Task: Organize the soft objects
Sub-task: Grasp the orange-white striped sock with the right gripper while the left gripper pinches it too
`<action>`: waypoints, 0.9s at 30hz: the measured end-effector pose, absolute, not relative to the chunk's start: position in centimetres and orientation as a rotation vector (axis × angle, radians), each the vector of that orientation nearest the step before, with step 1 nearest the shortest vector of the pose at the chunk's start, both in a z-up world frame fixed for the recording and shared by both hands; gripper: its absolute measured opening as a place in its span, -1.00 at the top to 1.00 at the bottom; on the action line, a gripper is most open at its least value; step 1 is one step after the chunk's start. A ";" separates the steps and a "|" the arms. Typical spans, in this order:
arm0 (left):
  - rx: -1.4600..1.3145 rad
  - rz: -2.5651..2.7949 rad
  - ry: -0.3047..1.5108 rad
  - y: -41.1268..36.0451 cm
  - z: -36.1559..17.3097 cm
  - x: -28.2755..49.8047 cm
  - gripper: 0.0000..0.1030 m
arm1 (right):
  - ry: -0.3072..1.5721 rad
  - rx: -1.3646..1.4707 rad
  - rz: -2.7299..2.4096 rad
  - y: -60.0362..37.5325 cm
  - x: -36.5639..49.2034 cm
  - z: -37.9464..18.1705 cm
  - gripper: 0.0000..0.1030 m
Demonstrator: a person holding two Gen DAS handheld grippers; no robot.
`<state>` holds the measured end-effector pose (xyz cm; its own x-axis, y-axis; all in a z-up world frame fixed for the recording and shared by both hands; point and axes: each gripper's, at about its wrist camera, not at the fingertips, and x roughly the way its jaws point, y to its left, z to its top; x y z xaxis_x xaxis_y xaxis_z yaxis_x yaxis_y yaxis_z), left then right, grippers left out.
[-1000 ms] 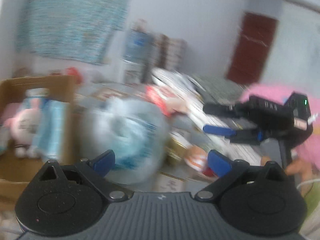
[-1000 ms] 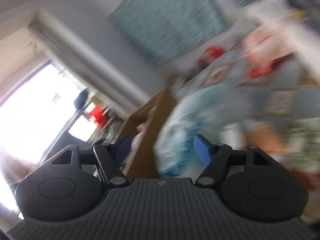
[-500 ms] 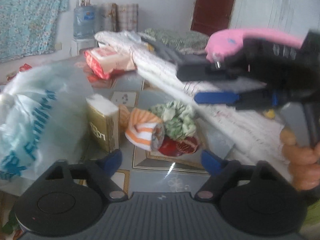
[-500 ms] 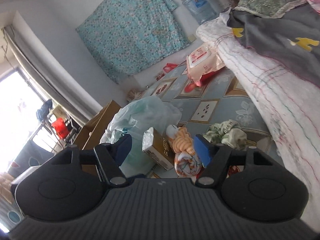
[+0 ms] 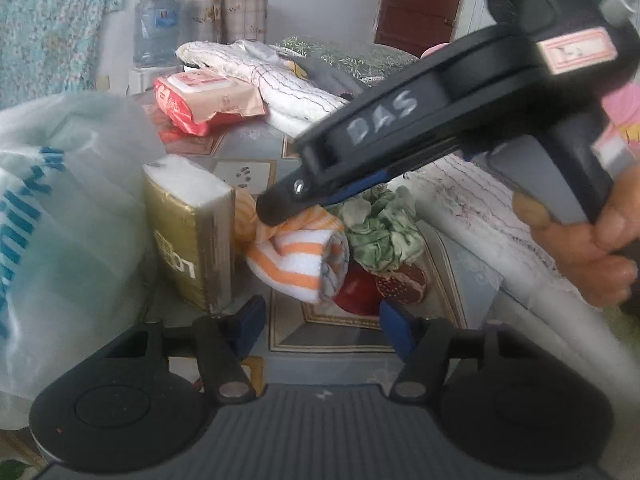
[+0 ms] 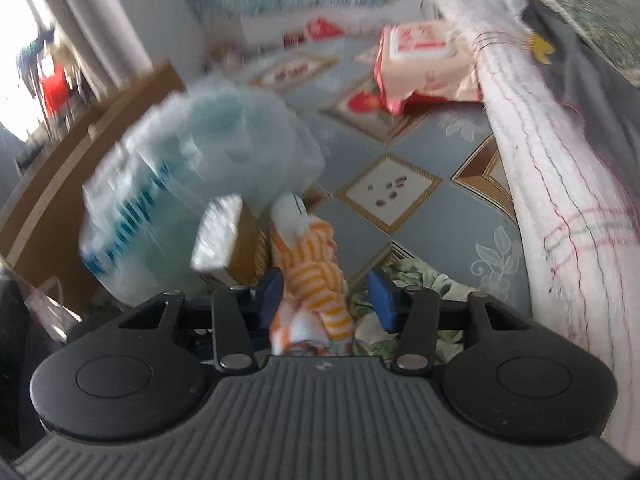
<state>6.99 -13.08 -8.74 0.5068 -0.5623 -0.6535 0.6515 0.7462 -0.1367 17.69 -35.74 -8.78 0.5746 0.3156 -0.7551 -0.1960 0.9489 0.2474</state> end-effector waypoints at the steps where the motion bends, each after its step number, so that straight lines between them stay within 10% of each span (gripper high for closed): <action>1: 0.136 -0.733 0.726 -13.1 -8.8 7.1 -0.19 | 0.930 0.123 0.314 -35.5 18.1 -9.0 0.14; 27: 0.038 -0.721 0.579 -12.7 -5.0 6.4 -0.02 | 0.884 0.481 0.343 -38.2 16.0 -7.7 0.23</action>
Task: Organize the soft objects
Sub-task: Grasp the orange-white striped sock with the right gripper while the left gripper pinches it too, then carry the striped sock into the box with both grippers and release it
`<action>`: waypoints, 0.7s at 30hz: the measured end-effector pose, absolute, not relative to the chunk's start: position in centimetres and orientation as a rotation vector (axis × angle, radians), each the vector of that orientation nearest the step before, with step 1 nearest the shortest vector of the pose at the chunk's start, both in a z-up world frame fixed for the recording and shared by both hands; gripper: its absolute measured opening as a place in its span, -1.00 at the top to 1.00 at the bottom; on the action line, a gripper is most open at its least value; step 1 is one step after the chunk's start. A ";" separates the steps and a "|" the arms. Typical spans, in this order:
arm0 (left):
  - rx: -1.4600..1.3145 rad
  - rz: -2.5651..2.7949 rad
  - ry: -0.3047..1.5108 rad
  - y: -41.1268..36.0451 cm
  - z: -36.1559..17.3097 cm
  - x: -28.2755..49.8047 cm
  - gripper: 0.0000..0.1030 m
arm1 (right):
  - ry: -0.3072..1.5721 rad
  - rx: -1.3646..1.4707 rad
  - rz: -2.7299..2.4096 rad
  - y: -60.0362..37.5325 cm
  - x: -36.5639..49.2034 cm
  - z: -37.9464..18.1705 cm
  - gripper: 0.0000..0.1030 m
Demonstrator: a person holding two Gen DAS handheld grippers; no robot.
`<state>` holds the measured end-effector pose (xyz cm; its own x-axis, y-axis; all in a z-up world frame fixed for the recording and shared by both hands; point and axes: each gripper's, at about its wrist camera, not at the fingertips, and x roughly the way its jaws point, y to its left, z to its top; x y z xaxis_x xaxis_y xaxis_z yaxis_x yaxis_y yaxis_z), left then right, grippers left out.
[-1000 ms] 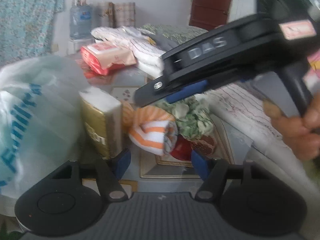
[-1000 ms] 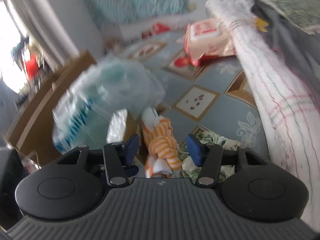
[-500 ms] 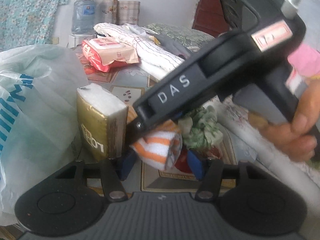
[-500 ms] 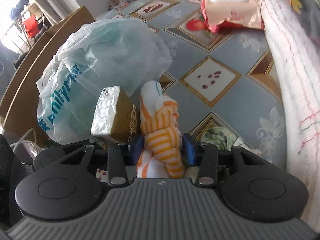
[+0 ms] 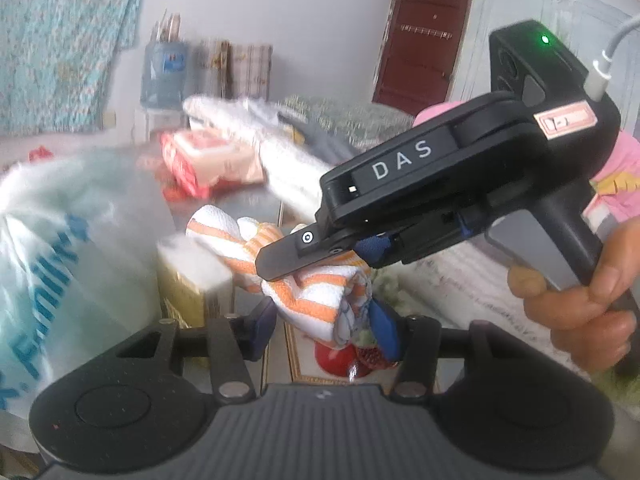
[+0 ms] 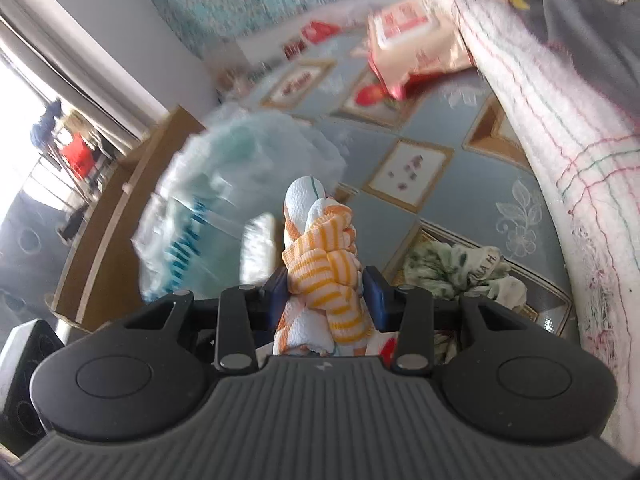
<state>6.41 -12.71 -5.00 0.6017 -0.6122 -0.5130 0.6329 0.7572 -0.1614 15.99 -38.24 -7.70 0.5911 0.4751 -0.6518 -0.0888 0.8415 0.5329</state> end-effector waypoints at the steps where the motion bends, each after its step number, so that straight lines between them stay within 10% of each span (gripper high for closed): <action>1: 0.041 -0.714 0.559 -12.6 -4.5 6.1 -0.02 | 0.860 0.490 0.350 -38.3 15.6 -7.3 0.23; 21: 0.019 -0.426 0.310 -5.5 3.7 0.4 -0.02 | 0.599 0.535 0.718 -30.2 13.6 0.6 0.22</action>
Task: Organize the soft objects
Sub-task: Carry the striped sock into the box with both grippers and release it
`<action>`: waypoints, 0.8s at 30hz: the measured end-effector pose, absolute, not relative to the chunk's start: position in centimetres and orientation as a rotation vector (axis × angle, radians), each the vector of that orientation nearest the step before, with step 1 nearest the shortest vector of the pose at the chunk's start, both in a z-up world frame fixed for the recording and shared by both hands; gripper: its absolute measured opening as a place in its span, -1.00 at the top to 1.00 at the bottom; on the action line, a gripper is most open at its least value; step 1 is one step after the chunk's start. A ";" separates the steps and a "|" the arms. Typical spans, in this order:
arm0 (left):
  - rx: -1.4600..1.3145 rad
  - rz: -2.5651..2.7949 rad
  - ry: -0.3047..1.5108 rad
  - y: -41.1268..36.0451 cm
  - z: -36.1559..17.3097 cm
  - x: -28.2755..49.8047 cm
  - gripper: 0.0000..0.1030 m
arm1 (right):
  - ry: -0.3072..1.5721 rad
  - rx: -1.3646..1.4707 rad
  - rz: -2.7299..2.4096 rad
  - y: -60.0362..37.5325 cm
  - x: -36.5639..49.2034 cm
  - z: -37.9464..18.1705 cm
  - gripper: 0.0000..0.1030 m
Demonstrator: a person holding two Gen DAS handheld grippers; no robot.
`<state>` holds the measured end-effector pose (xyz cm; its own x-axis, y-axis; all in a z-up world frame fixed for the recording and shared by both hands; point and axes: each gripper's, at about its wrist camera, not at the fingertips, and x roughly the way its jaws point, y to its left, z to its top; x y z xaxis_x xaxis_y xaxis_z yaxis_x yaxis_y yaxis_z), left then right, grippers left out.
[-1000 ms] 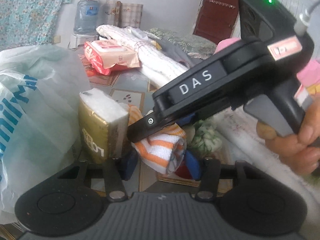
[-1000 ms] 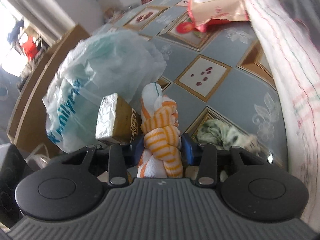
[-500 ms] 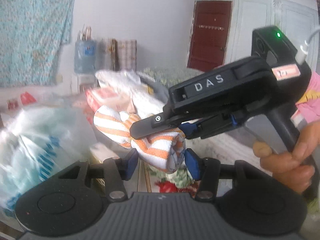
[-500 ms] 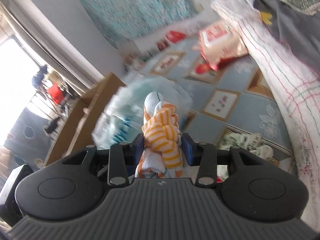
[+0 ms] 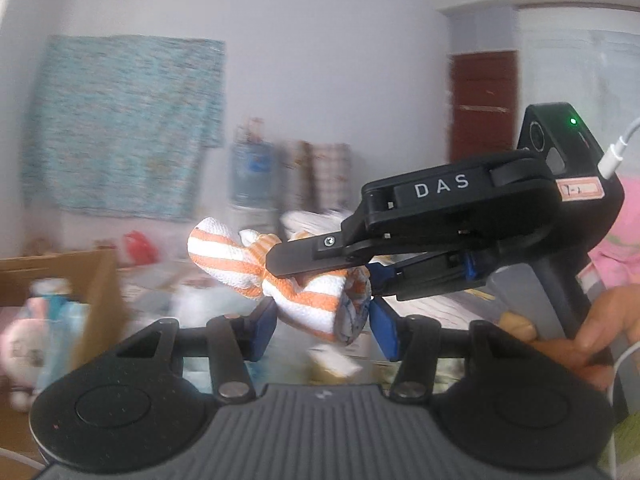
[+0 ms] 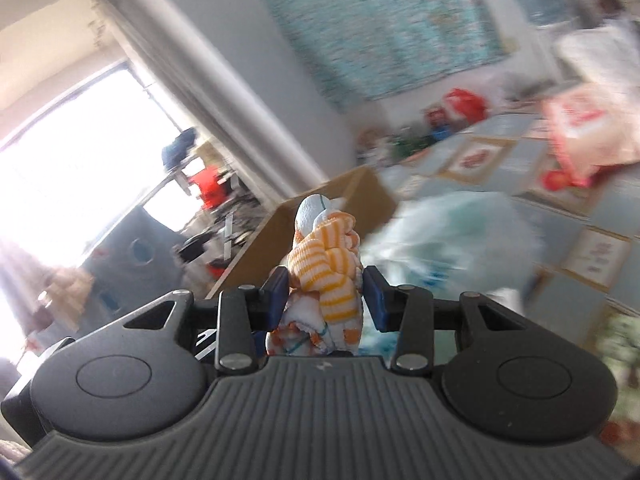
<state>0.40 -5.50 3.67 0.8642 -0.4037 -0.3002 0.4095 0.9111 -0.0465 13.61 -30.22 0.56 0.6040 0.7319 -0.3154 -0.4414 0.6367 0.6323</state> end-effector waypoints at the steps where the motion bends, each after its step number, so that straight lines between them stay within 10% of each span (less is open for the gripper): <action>1: 0.017 -0.393 0.306 -4.8 4.1 0.2 -0.02 | 0.603 0.527 0.751 -29.0 14.1 0.9 0.22; 24: -0.270 0.039 0.827 19.1 3.1 9.4 -0.04 | 1.204 0.423 0.887 1.8 29.2 -4.0 0.23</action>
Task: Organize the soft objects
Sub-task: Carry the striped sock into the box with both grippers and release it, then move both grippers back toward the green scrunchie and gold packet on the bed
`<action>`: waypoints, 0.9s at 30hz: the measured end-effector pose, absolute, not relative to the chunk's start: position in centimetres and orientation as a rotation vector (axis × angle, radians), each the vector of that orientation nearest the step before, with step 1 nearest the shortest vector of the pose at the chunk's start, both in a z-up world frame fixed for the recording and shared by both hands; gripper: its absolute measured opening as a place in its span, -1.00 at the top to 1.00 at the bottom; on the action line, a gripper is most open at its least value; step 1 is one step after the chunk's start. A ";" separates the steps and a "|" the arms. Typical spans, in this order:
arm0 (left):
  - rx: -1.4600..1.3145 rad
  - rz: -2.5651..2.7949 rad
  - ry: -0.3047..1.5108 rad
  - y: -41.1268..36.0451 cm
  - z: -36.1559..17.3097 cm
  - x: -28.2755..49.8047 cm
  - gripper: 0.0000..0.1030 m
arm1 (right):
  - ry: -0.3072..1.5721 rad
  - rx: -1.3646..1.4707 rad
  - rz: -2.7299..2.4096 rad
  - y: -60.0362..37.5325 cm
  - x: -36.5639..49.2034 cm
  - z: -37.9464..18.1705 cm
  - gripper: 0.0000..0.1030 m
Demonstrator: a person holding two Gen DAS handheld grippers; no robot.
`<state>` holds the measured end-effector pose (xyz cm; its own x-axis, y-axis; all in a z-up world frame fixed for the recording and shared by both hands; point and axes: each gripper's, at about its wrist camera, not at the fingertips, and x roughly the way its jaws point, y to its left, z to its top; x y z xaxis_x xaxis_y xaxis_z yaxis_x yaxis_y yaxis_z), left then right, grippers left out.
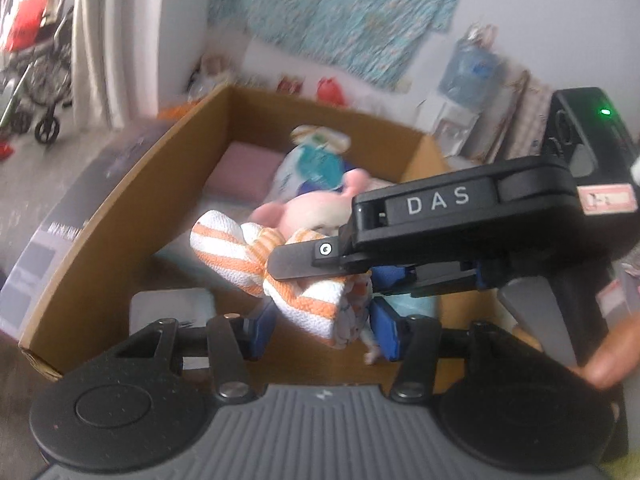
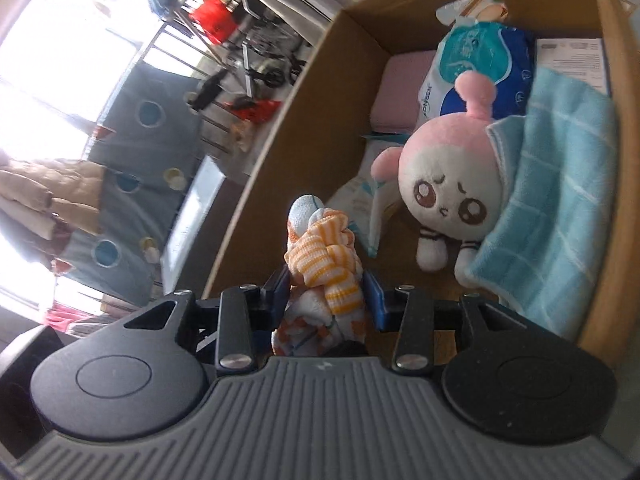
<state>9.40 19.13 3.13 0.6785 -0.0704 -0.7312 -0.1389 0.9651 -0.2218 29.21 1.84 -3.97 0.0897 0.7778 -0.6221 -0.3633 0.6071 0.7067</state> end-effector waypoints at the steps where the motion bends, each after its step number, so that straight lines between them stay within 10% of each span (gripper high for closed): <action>1: -0.283 0.044 0.851 19.5 2.8 9.7 -0.04 | 1.228 0.422 0.870 2.3 29.4 -4.5 0.23; 15: -0.291 0.069 0.818 22.0 2.5 7.2 -0.31 | 1.381 0.451 0.790 3.6 29.3 -8.9 0.20; 27: -0.195 0.078 0.769 20.5 3.5 5.0 -0.51 | 1.359 0.517 0.849 1.6 28.8 -7.6 -0.23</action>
<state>4.95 20.53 3.53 0.7166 -0.0012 -0.6975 -0.1407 0.9792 -0.1462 28.80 1.58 -7.56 -0.0081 0.7765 -0.6301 -0.2253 0.6125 0.7577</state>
